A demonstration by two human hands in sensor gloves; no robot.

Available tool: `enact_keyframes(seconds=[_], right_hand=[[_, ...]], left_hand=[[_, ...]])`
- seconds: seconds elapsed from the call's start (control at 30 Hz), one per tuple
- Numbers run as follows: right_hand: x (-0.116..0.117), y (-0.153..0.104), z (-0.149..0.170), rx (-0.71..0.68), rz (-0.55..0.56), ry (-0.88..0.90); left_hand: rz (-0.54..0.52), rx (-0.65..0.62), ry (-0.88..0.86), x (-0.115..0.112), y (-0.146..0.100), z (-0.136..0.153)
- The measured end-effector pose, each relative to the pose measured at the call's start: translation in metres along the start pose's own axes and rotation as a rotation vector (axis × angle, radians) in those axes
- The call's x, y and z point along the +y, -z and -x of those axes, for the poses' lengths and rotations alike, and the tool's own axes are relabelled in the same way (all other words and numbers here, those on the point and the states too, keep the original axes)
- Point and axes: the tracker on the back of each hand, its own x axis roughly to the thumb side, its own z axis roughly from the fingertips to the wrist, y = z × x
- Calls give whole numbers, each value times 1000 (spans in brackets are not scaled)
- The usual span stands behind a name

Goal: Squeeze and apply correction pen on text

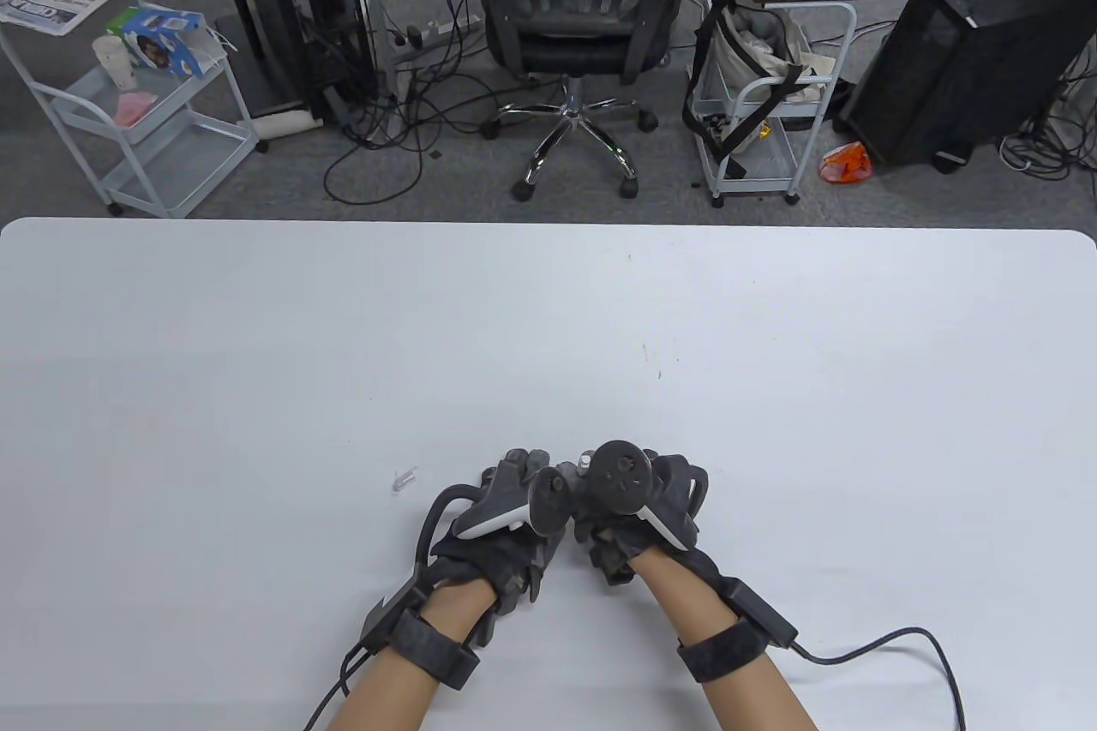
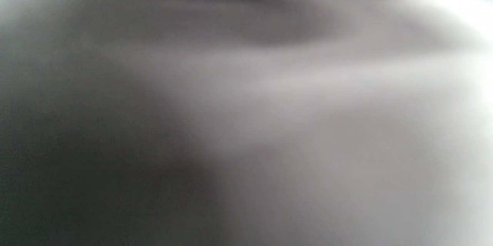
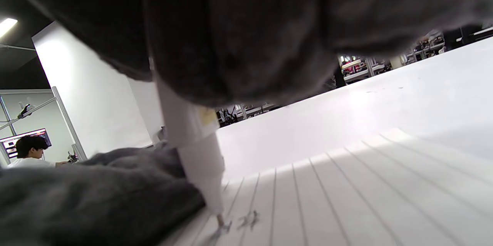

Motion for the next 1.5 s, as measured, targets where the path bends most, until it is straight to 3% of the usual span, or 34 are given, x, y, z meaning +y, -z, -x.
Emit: enact_keyframes(seconds=[0.1, 0.9, 1.1, 1.5], right_hand=[[0, -1, 1, 16, 33, -13], [0, -1, 0, -14, -11, -4], [-6, -1, 3, 1, 51, -18], [-2, -1, 3, 1, 19, -26]], left_hand=[[0, 1, 2, 0, 0, 0], [0, 2, 3, 0, 0, 0], [1, 2, 4, 0, 0, 0], [2, 2, 3, 0, 0, 0]])
